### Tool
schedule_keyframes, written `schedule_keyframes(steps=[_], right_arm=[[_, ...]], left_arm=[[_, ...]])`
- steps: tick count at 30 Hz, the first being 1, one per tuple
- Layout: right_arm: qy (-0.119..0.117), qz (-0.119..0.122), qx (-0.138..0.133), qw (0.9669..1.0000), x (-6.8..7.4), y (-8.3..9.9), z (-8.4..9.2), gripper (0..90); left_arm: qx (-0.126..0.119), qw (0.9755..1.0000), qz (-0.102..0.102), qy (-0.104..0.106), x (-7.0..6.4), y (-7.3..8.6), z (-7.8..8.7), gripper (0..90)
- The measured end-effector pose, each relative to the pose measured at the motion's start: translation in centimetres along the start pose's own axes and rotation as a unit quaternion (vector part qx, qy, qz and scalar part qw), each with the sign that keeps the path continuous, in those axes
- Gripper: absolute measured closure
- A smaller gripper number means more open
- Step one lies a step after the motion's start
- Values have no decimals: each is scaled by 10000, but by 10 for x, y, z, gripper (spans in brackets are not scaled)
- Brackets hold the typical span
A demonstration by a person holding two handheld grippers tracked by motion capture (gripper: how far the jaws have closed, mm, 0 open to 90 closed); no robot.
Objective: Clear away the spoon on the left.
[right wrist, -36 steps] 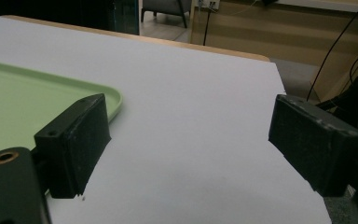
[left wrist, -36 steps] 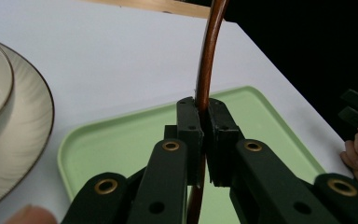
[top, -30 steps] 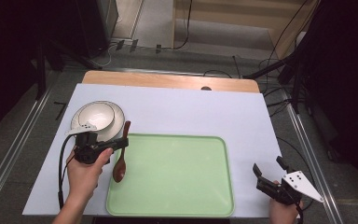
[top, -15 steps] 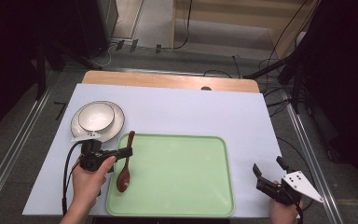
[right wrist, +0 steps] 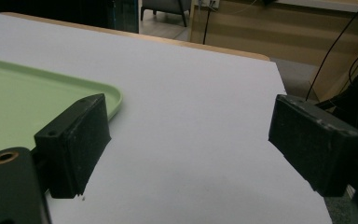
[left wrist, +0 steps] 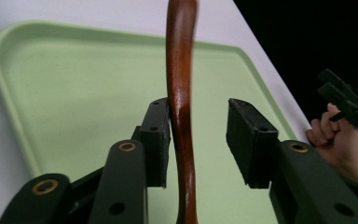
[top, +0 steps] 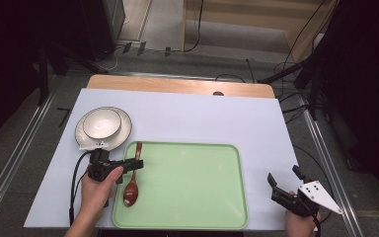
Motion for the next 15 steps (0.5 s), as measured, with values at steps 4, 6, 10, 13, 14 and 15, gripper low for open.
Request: schedule_keyframes(steps=[4,6,10,13,14,15], right_arm=[[-3,2,7,10000,0,0,0,132],[-2,15,7,10000,1,0,-1,132],[0,7,4,10000,0,0,-1,132],[1,9,6,10000,0,0,-1,132],[-1,9,11,10000,1,0,-1,132],[-5,10,12,10000,1,0,-1,132]], left_arm=[[27,9998,-72,-166,5,5,0,528],[25,9997,-86,-235,8,6,-1,507],[133,9992,-130,-347,12,8,-2,472],[153,9988,-176,-440,15,9,-3,451],[187,9986,-182,-452,15,10,-3,446],[197,9985,-171,-486,16,11,-4,442]])
Point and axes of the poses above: each handheld gripper's, and its own axes: z roughly backward along the jaws, y roughly out of its underside, x roughly to its left, the point moved 9 cm from there along -z, roughly forward along the jaws, and after that the axes turned 14 degrees about y, right-handed, at the moved point
